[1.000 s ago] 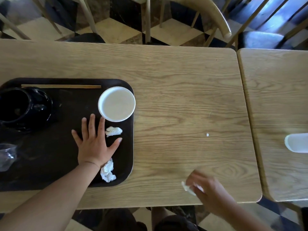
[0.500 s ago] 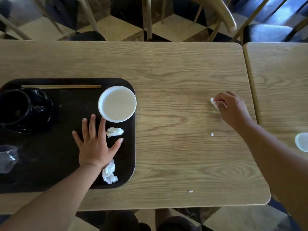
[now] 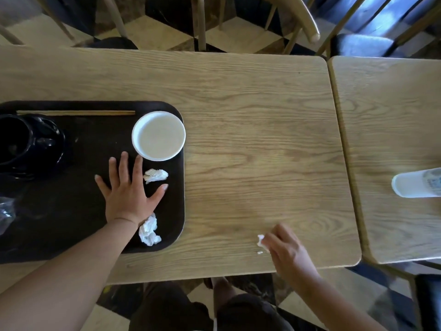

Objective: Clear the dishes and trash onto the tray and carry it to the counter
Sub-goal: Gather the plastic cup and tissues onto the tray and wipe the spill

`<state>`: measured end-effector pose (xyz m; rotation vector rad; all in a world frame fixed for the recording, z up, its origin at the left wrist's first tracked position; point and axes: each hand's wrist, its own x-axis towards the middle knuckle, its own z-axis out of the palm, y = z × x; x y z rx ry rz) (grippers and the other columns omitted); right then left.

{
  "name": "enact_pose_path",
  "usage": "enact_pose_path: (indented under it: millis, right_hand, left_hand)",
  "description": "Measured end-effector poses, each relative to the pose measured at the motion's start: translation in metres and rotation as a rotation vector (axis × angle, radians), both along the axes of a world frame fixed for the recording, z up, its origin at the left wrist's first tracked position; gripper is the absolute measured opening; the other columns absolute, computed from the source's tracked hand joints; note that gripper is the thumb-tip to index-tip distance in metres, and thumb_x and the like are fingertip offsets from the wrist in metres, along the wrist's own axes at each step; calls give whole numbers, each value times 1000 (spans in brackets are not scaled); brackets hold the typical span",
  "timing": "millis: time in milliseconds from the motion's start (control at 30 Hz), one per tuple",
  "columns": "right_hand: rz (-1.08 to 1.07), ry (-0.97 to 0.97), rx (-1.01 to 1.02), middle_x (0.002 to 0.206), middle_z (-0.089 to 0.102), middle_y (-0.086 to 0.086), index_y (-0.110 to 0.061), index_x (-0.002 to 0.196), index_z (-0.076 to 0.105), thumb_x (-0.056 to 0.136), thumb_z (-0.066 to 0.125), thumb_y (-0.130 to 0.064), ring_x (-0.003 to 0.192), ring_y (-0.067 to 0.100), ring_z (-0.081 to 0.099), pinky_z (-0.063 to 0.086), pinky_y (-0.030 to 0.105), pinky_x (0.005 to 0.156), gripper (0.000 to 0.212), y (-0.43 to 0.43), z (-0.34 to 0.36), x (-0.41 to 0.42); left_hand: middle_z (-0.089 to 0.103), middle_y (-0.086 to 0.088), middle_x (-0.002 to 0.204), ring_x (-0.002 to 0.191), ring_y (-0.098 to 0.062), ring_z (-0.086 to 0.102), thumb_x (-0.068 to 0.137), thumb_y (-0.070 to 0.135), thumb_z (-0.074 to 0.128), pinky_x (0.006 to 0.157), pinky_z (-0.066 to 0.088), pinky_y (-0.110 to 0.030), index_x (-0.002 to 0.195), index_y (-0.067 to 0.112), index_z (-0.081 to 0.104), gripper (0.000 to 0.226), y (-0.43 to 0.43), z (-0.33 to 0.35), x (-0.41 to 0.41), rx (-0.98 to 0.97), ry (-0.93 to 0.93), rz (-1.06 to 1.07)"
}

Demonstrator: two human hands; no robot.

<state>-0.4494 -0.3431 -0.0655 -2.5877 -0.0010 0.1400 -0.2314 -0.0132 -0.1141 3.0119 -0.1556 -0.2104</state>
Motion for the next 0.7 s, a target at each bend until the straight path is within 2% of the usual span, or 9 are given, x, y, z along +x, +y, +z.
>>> enact_pose_path:
  millis: [133,233,300,333,400,467,600,700]
  right_hand:
    - [-5,88,49,84,48,-2,-17,87,62,77,70,12,74,17,49,50,32,61,32,24,3,-40]
    - [3,116,43,84,48,-2,-15,86,62,78,67,10,73,15,50,51,32,60,27,35,12,-49]
    - [-66,145,64,83,52,-1,-11,83,65,80,63,8,72,17,52,51,34,62,19,42,17,-51]
    - [-134,167,95,83,54,0,-9,84,66,82,61,8,73,17,54,52,33,65,18,45,19,-50]
    - [-285,211,166,84,57,-1,-11,85,66,85,59,10,75,13,56,48,22,70,22,53,23,-44]
    - [-381,243,208,79,57,-4,-14,83,62,85,59,10,71,7,52,41,16,65,24,62,26,-35]
    - [-401,292,258,72,59,-4,-21,83,58,88,57,0,65,12,52,44,28,62,21,83,37,-9]
    - [-384,260,268,78,64,-10,-25,85,63,89,60,-6,71,7,58,46,24,66,19,101,44,14]
  left_hand:
    - [13,-11,163,150,-36,3,76,80,39,111,3,-70,151,22,25,97,-1,2,0,-26,12,-1]
    - [12,-12,163,150,-37,2,77,81,38,111,3,-71,152,21,23,97,0,2,0,-34,26,-12]
    - [13,-12,163,150,-37,3,77,81,38,110,4,-71,152,21,23,96,0,3,-1,-32,40,-14]
    - [13,-12,163,150,-38,3,77,81,38,110,5,-72,151,21,23,97,0,4,-1,-35,44,-17]
    - [15,-13,163,150,-38,5,76,81,41,110,6,-72,151,21,24,97,1,6,0,-39,46,-26]
    - [15,-11,163,150,-36,4,76,80,43,111,5,-71,151,23,23,97,3,10,2,-61,71,-25]
    - [10,-4,166,152,-28,1,80,75,46,115,6,-64,152,29,21,89,19,14,1,-127,103,-70]
    - [8,-2,166,153,-23,2,84,70,47,119,10,-57,153,28,23,85,40,19,0,-144,127,-152]
